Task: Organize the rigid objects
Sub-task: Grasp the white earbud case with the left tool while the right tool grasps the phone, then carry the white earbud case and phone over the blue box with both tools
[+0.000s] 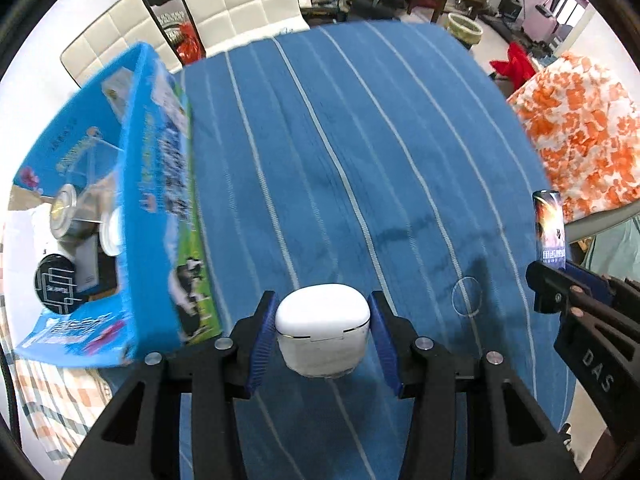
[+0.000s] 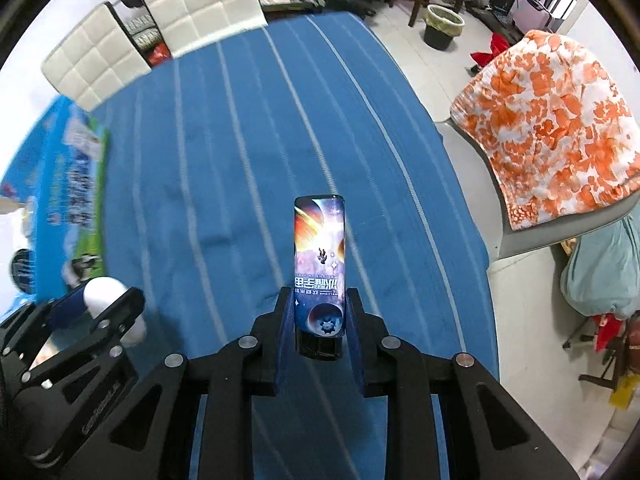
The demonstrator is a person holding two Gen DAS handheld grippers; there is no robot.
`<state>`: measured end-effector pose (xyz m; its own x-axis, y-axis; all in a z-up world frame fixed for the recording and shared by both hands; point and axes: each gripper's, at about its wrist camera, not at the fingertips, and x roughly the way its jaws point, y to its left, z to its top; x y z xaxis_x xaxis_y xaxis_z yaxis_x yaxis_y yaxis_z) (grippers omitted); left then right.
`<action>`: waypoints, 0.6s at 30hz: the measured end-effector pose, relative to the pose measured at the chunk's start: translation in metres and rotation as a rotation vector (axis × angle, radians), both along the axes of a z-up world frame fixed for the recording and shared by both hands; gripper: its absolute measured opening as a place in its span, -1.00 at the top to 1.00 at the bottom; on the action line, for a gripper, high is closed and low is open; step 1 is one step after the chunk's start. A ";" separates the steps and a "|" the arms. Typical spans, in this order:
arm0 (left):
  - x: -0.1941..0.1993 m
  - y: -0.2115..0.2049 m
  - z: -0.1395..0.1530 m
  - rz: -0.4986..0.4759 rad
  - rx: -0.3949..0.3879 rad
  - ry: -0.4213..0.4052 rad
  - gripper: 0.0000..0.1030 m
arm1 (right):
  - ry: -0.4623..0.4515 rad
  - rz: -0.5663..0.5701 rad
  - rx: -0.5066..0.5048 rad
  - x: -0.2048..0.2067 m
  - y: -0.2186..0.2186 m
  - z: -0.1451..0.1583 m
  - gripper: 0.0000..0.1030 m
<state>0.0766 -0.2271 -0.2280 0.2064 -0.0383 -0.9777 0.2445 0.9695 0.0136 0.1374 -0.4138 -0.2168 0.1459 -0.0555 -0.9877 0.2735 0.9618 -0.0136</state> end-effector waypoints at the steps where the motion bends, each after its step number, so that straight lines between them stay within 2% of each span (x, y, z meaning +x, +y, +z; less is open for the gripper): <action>1: 0.000 0.006 0.006 0.002 -0.003 -0.005 0.17 | -0.011 0.002 0.012 -0.004 0.004 0.007 0.49; 9: -0.009 0.066 0.074 0.039 -0.054 -0.102 0.17 | -0.106 0.064 0.090 -0.019 0.056 0.070 0.49; 13: -0.004 0.092 0.096 0.086 -0.060 -0.156 0.17 | -0.155 0.120 0.139 -0.015 0.096 0.100 0.49; 18: -0.004 0.163 0.122 0.174 -0.054 -0.190 0.17 | -0.185 0.228 0.170 -0.002 0.161 0.119 0.49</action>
